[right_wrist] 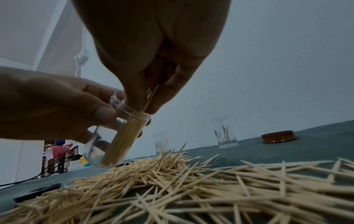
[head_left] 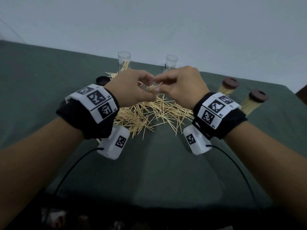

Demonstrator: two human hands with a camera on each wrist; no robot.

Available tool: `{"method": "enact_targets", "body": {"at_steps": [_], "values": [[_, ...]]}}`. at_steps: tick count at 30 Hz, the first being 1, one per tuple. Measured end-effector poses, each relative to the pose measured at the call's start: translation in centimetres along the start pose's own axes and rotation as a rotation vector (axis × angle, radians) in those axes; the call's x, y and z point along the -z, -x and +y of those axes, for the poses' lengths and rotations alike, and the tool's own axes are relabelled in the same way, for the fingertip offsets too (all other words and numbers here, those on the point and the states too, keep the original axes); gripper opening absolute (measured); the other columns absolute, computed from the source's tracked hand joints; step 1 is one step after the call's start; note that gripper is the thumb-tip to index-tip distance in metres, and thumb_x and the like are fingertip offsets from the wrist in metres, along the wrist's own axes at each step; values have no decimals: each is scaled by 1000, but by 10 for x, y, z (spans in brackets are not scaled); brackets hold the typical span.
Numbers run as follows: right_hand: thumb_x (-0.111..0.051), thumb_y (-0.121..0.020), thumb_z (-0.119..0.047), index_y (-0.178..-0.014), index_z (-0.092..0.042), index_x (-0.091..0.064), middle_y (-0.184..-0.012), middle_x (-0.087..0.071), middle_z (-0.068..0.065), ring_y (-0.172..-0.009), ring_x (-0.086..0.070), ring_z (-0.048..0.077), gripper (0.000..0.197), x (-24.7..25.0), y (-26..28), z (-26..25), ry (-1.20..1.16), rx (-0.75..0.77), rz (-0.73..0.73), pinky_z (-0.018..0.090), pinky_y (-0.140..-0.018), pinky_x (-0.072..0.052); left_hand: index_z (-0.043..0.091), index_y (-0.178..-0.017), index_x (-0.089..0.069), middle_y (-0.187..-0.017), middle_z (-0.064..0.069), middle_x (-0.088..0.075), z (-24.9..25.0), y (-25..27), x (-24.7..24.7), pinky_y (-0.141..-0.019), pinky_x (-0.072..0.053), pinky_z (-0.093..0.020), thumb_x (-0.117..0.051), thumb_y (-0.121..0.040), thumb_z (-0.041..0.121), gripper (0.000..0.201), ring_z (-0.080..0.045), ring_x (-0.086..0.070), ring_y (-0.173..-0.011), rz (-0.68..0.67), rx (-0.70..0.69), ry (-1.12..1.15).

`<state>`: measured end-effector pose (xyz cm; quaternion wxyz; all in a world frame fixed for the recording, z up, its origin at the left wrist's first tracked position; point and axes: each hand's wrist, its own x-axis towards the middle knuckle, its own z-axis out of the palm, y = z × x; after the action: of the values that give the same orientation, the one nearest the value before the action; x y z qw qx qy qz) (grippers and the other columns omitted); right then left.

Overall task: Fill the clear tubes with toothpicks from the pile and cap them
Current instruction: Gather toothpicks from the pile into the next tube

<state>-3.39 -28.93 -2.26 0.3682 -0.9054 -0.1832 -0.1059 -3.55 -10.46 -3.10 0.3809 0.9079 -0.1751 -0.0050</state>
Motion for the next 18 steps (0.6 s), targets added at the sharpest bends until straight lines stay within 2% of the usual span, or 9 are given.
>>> {"method": "enact_targets", "body": {"at_steps": [3, 6, 8, 11, 14, 16, 18], "values": [[-76, -82, -21, -94, -33, -75, -87, -71, -17, -84, -66, -5, 17, 10, 1, -2, -11, 12, 13, 7, -77, -49, 28, -120, -63, -104, 18, -66, -3, -1, 2, -73, -42, -10, -82, -73, 42, 52, 1, -63, -97, 0, 25, 4], [-69, -88, -30, -105, -31, -74, -93, -68, -22, -90, -62, -12, 18, 22, 1, 2, 45, -6, 23, 1, -82, -42, 29, -121, -62, -109, 18, -65, -2, -1, 2, -73, -42, -11, -81, -73, 42, 53, 1, -62, -99, -4, 24, 16], [-63, -92, -34, -113, -30, -71, -102, -68, -20, -92, -60, -10, 23, 30, 1, 9, 107, -56, 18, 2, -84, -40, 29, -123, -61, -110, 18, -64, -1, -1, 1, -74, -43, -11, -80, -74, 42, 54, 0, -62, -99, -8, 13, 13], [-54, -96, -38, -127, -29, -61, -121, -63, -12, -107, -57, 3, 33, 43, 3, 27, 289, -194, -125, 17, -95, -38, 28, -125, -60, -111, 16, -64, 0, 0, 1, -76, -43, -11, -79, -75, 43, 55, -1, -62, -100, -19, 0, -9], [-47, -94, -57, -141, -35, -45, -142, -50, -2, -130, -48, 20, 51, 46, 10, 48, 563, -387, -397, 35, -110, -34, 27, -125, -60, -110, 15, -64, -1, 1, 0, -76, -42, -11, -78, -75, 43, 55, -3, -61, -101, -27, -4, -25], [-43, -85, -73, -144, -39, -38, -150, -41, 0, -136, -40, 23, 69, 40, 16, 54, 657, -433, -542, 40, -113, -30, 27, -125, -60, -111, 14, -64, -1, 1, 0, -75, -41, -10, -78, -76, 43, 54, -3, -61, -102, -34, -3, -30], [-40, -65, -92, -143, -42, -37, -152, -36, 1, -138, -37, 26, 93, 34, 18, 53, 685, -429, -600, 44, -113, -31, 28, -124, -60, -110, 15, -63, -1, 2, 1, -75, -41, -11, -78, -76, 43, 54, -4, -61, -102, -36, -1, -30]]}}
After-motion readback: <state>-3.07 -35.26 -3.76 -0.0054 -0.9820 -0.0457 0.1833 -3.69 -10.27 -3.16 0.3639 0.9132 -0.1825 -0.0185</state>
